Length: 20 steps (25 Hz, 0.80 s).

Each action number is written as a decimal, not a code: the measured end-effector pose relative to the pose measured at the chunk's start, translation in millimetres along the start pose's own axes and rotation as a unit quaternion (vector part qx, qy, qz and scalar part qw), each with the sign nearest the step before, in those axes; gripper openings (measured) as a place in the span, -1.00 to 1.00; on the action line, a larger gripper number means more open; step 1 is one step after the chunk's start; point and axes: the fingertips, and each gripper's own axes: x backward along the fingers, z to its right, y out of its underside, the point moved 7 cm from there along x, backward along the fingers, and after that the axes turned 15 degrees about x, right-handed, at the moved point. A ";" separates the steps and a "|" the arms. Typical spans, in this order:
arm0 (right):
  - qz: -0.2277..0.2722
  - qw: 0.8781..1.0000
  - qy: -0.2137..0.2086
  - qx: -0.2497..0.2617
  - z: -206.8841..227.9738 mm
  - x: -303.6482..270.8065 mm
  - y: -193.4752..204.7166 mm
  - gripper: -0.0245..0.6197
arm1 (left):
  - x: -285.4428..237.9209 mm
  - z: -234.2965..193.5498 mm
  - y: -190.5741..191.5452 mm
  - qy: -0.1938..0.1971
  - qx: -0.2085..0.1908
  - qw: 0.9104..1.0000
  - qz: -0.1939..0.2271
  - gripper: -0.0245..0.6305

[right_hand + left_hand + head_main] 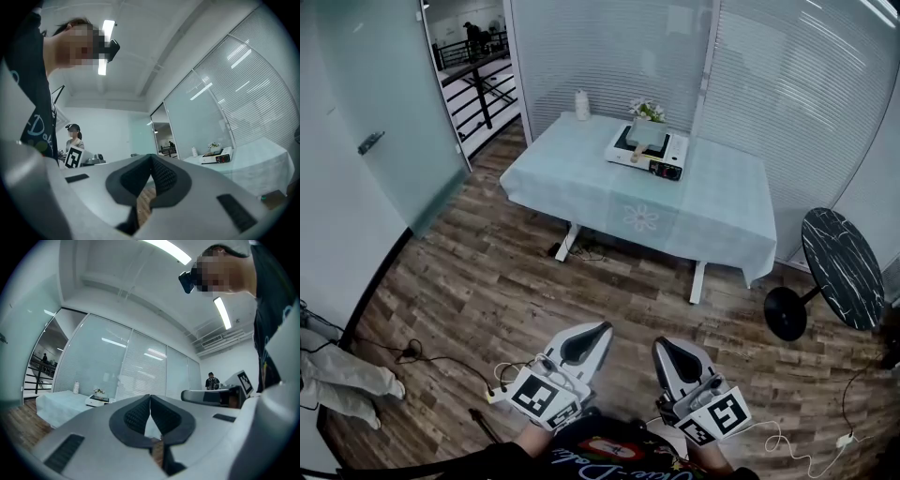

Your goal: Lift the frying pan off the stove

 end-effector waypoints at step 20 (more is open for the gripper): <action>-0.004 1.000 0.019 0.012 -7.9 -39.0 2.5 -0.92 | 2.2 -42.8 -13.8 0.024 0.004 1.000 0.003 -0.91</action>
